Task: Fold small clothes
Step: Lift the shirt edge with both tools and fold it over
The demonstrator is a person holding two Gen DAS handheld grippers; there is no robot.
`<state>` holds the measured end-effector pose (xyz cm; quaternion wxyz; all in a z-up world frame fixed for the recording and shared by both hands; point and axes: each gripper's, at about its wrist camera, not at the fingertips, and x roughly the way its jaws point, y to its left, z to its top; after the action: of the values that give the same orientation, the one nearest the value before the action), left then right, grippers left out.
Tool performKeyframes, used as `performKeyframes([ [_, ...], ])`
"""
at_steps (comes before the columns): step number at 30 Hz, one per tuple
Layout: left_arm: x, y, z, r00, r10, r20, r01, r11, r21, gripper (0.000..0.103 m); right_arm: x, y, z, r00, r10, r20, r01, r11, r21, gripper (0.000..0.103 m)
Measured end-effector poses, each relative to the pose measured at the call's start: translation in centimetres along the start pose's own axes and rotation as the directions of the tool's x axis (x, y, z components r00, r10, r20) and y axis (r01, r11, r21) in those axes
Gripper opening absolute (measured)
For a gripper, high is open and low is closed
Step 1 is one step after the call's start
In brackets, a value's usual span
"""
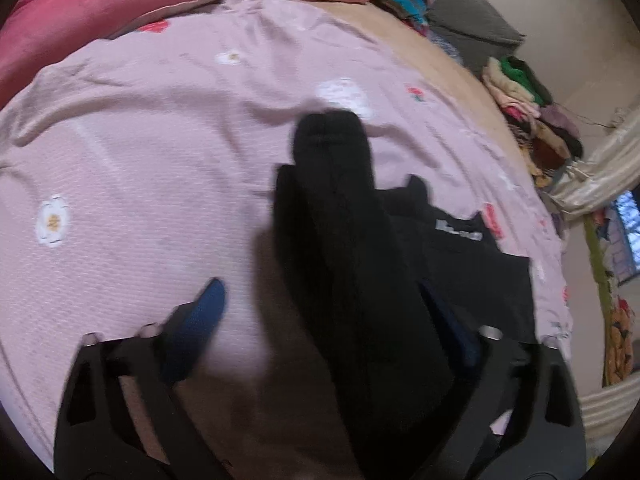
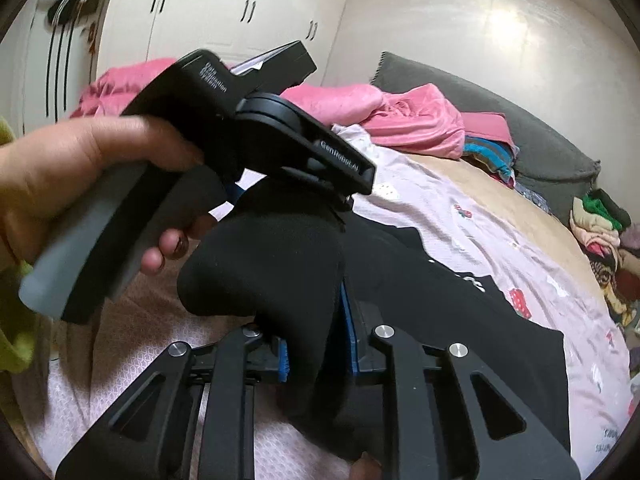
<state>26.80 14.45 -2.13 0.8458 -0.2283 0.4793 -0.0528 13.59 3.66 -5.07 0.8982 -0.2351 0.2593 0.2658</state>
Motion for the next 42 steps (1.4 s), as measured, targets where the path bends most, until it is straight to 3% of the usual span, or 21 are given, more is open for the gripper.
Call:
performKeyframes([
  [2, -0.2, -1.5, -0.1, 0.999, -0.041, 0.009, 0.041, 0.999, 0.014, 0.048, -0.8, -0.8, -0.2, 1.000, -0.013, 0.014, 0.013, 1.000, 0.021, 0.019],
  [4, -0.6, -3.2, -0.2, 0.998, -0.061, 0.021, 0.060, 0.997, 0.040, 0.030, -1.4, -1.3, -0.5, 0.999, -0.027, 0.025, 0.026, 0.999, 0.031, 0.018],
  [7, -1.4, -6.1, -0.5, 0.997, -0.058, 0.054, 0.052, 0.994, 0.097, 0.023, -2.9, -2.2, -1.0, 0.998, -0.047, 0.045, 0.044, 0.997, 0.061, 0.018],
  [20, -2.6, -15.8, -1.4, 0.993, -0.083, 0.082, 0.061, 0.966, 0.250, 0.023, -8.5, -7.8, -3.7, 0.986, -0.128, 0.111, 0.102, 0.971, 0.218, 0.018],
  [29, -0.4, -20.6, -2.4, 0.995, -0.086, 0.044, 0.070, 0.952, 0.298, 0.023, -10.1, -11.9, -6.4, 0.985, -0.150, 0.087, 0.117, 0.946, 0.304, 0.018],
  [42, 3.2, -25.1, -3.8, 0.998, -0.056, -0.012, 0.057, 0.938, 0.341, 0.028, -9.7, -14.8, -9.7, 0.987, -0.158, 0.021, 0.138, 0.913, 0.385, 0.016],
])
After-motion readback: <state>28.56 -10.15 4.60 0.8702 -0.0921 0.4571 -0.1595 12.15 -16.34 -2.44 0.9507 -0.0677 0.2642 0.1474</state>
